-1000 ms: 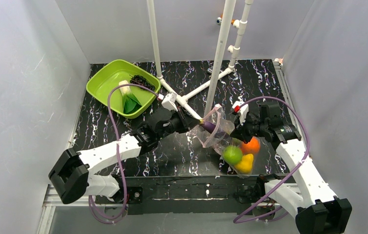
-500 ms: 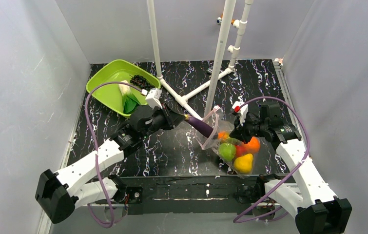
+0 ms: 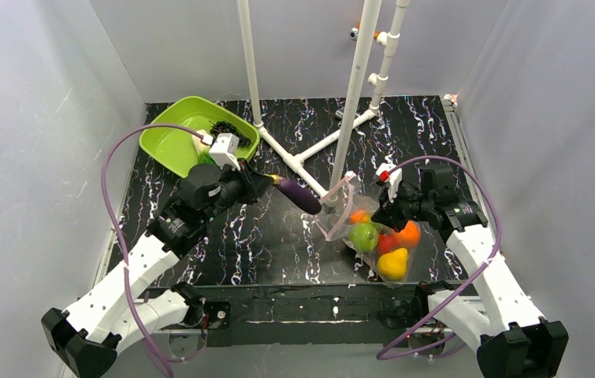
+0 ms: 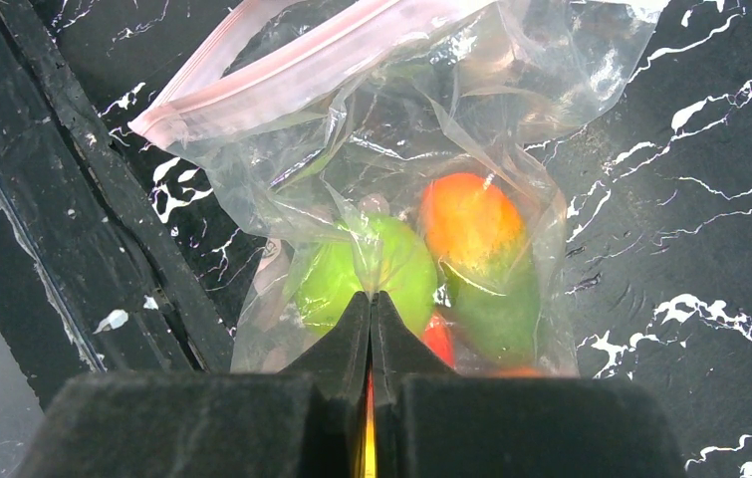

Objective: Open the zip-top bag and remove the fake food
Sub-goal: Pick up the fake vegetable from the zipper food storage bag, then place the fake vegetable in the bin.

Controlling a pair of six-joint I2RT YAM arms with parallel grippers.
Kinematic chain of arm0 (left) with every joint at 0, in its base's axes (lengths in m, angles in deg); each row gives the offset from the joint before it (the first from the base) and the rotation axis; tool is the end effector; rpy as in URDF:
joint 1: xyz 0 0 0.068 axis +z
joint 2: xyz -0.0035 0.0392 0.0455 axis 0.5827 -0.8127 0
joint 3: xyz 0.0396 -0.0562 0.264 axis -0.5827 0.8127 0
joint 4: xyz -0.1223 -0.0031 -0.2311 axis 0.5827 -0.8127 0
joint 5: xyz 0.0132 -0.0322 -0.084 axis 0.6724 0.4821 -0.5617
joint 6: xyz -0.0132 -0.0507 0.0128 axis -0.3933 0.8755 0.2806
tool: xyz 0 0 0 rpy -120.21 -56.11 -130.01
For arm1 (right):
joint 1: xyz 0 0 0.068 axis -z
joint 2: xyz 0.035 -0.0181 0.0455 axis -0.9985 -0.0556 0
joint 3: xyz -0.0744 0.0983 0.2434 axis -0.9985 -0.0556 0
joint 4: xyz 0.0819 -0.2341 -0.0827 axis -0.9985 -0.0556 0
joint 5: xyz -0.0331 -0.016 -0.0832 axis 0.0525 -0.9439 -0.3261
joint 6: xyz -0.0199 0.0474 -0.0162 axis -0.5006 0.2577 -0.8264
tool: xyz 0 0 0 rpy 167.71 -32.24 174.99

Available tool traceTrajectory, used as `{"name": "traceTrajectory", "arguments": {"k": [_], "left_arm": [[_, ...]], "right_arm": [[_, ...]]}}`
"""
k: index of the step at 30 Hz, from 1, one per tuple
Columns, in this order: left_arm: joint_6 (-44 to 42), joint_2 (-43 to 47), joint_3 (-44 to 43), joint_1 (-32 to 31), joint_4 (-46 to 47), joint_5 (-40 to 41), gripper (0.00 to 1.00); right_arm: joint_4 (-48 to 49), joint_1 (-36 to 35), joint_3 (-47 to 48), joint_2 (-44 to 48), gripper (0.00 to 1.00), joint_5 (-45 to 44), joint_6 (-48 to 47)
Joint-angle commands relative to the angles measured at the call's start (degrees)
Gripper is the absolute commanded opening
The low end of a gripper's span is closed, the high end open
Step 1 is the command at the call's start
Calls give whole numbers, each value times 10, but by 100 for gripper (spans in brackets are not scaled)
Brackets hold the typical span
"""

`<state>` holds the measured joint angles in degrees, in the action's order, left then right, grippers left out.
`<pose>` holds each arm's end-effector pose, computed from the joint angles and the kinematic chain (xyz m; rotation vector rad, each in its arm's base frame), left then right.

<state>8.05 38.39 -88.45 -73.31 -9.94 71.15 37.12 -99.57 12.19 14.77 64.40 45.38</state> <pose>0.1666 -0.1278 0.3638 0.0732 1.7782 -0.8838 0.1728 0.0602 0.2843 -1.0497 1.9869 0.5820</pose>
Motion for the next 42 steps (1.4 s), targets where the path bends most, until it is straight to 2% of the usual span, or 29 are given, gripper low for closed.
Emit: {"name": "traceTrajectory", "arguments": {"k": [1, 7, 12, 19, 28, 42], "left_arm": [[-64, 26, -38, 21, -57, 30, 0], [-133, 29, -67, 66, -93, 60, 0], [-146, 11, -73, 135, -90, 32, 0], [-121, -36, -79, 228, -55, -28, 0], [-92, -117, -114, 302, -11, -34, 0], [13, -243, -175, 417, 49, -48, 0]], "right_arm": [[15, 3, 7, 9, 1, 16, -7], [15, 6, 6, 9, 1, 18, -6], [15, 9, 4, 11, 1, 21, -7], [15, 12, 2, 14, 1, 25, -7], [17, 15, -1, 20, 1, 31, -5], [17, 18, -4, 23, 1, 42, -5]]}}
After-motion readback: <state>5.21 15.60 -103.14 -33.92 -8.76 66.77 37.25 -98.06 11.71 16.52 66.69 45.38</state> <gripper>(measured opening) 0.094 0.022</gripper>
